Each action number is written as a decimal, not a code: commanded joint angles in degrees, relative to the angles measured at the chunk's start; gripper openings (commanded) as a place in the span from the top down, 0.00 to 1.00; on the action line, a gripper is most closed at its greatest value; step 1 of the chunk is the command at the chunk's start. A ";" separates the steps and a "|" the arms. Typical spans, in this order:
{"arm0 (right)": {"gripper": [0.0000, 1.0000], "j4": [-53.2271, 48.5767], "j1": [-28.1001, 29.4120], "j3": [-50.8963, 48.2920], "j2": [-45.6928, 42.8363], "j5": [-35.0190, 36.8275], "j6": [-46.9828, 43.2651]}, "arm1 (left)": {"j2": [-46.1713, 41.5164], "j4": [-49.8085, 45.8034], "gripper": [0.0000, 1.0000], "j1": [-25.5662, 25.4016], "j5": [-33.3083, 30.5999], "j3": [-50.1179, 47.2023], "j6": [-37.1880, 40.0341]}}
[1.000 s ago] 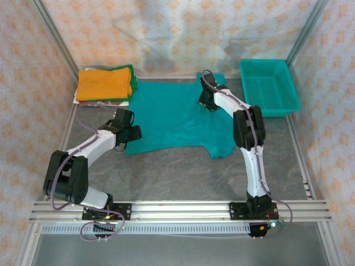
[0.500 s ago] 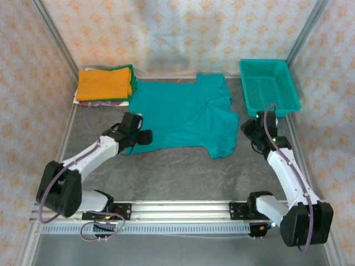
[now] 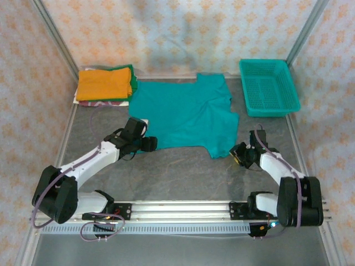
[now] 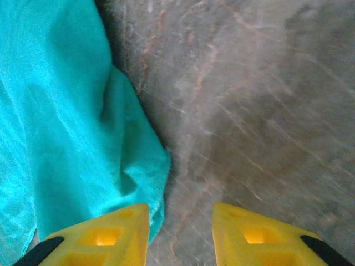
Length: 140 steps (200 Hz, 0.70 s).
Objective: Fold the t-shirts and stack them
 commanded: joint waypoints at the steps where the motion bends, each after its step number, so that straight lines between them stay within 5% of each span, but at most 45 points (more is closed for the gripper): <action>1: 0.70 9.57 -0.12 -1.03 2.81 -2.84 1.13 | 0.75 -0.02 0.31 0.14 -1.19 -1.07 -0.01; 52: 0.87 16.56 -0.03 -0.52 6.55 -3.24 2.20 | 0.69 1.02 0.31 0.16 -1.32 -2.27 -1.34; 140: 0.82 13.25 0.31 1.76 1.60 -0.23 3.40 | 0.98 0.83 0.31 0.20 -1.03 -1.56 -1.48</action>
